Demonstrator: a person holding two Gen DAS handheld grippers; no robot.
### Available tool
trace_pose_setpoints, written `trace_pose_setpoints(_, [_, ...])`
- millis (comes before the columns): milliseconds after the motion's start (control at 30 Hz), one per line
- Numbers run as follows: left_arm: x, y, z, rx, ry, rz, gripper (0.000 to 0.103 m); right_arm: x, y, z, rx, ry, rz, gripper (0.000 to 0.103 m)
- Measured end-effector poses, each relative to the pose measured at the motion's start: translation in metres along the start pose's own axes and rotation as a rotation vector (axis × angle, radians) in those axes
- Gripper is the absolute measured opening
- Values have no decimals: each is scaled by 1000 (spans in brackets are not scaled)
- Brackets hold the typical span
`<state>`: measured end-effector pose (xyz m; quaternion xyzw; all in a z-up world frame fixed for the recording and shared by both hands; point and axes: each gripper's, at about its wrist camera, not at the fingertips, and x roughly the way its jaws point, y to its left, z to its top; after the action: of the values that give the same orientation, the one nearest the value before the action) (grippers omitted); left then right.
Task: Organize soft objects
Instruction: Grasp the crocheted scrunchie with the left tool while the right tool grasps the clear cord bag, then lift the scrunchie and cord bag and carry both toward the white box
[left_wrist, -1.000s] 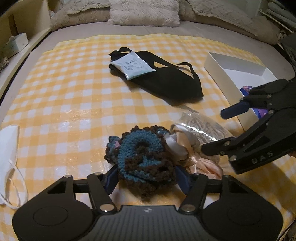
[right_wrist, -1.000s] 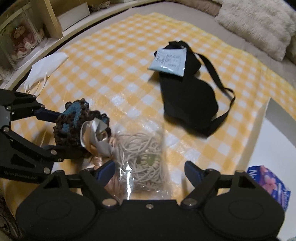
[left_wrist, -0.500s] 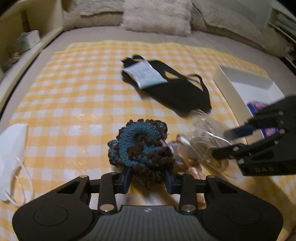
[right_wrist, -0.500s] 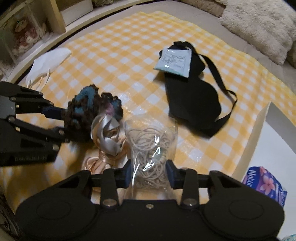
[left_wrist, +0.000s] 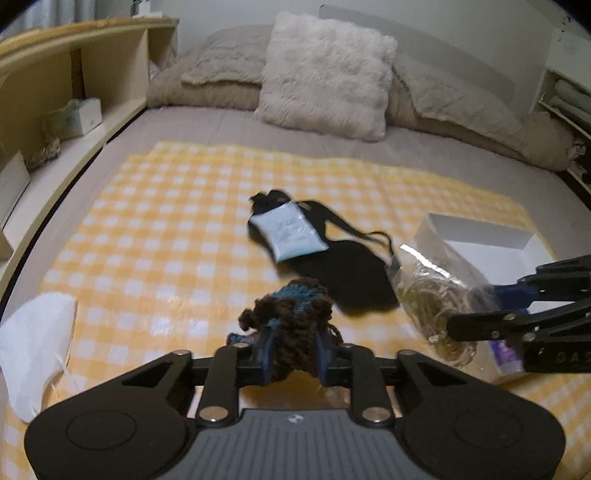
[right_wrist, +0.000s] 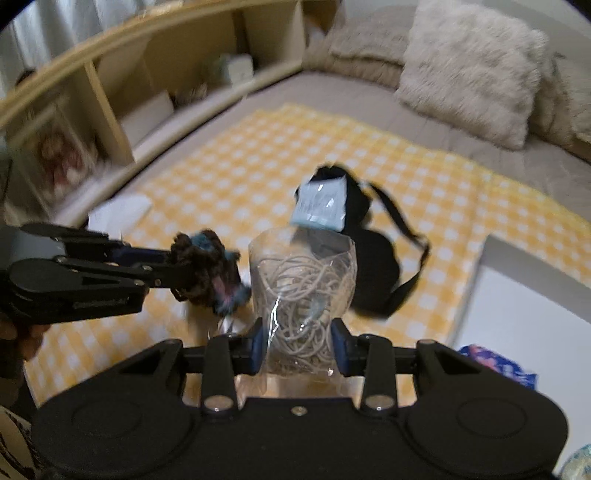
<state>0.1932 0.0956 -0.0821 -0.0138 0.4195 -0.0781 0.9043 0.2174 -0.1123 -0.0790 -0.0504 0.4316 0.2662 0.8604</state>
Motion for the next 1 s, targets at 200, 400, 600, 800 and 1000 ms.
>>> trace_pose_setpoints(200, [2, -16, 1, 5, -8, 15, 39, -32, -22, -7, 61, -65, -19, 37])
trace_pose_setpoints(400, [27, -12, -7, -56, 90, 65, 77, -37, -33, -17, 71, -43, -40, 37])
trace_pose_setpoints(600, [50, -5, -5, -146, 109, 66, 85, -40, -31, -22, 69, -37, -30, 37])
trace_pose_setpoints(800, [70, -8, 12, -171, 45, 58, 90, -41, -27, -21, 68, -48, -2, 37])
trace_pose_setpoints(1000, [95, -22, 29, -151, 57, 58, 91, -35, -31, -19, 70, -38, -2, 38])
